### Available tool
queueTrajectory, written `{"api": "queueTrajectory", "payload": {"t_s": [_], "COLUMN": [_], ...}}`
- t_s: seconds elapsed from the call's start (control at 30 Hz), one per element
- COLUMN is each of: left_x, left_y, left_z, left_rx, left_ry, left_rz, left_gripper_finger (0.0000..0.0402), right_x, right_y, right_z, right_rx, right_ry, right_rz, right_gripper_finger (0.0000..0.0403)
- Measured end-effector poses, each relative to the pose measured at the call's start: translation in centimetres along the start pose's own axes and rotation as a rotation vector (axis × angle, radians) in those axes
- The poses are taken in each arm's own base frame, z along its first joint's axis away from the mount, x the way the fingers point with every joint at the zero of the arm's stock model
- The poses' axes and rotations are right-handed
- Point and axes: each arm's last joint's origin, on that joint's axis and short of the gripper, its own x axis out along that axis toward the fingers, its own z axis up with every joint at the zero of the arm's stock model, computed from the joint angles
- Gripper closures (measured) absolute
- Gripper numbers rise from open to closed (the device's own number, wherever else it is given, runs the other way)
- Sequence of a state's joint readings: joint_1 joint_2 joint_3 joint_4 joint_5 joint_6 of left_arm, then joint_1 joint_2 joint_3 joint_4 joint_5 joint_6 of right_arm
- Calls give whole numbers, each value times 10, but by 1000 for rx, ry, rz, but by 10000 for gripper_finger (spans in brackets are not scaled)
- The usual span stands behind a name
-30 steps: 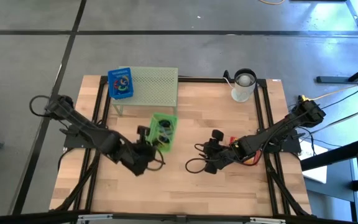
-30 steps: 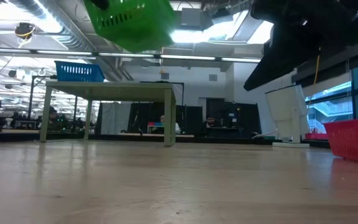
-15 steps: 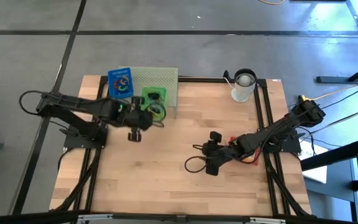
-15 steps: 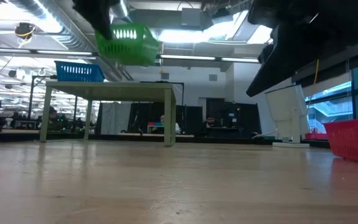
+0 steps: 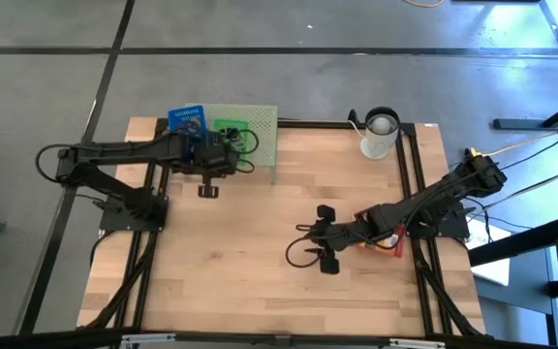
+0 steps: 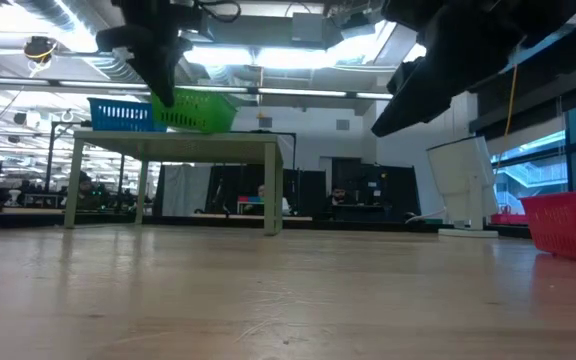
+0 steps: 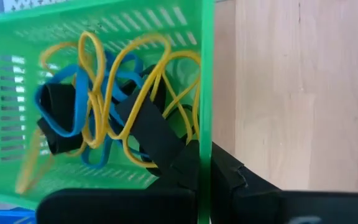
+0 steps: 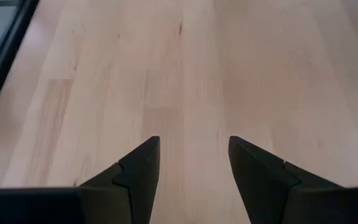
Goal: Pick & Place Office Desk Supplies
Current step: Put the green bin on the shelf
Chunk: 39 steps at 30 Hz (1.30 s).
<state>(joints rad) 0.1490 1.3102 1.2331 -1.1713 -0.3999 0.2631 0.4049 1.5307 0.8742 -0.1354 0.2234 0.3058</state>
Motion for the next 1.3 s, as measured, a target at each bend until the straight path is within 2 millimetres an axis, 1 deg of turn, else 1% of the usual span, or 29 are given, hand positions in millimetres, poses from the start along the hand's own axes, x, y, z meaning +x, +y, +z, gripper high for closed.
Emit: {"api": "queueTrajectory", "payload": {"t_s": [0.2,0.4,0.67,0.8,0.97,1.07,1.3], "left_x": [6,9,9,9,10,10,10], "left_y": [13,21,21,22,24,24,24], "left_z": [-4,-8,-8,-8,-8,-8,-7], "left_rx": [5,-32,-39,-74,-96,-97,-96], "left_ry": [17,26,29,32,41,38,38], "left_rz": [-13,-36,-34,-10,37,29,30], "left_gripper_finger": [398,398,398,397,383,376,373], "right_x": [0,0,0,0,0,0,0], "right_y": [0,0,0,0,0,0,0], "right_z": [0,0,0,0,0,0,0], "right_rx": [-1,0,-1,-1,-1,-1,-1], "right_ry": [-1,-1,-1,-1,0,0,0], "right_rz": [-3,-4,-4,-4,-4,-4,-4], "right_gripper_finger": [211,211,211,211,211,211,211]}}
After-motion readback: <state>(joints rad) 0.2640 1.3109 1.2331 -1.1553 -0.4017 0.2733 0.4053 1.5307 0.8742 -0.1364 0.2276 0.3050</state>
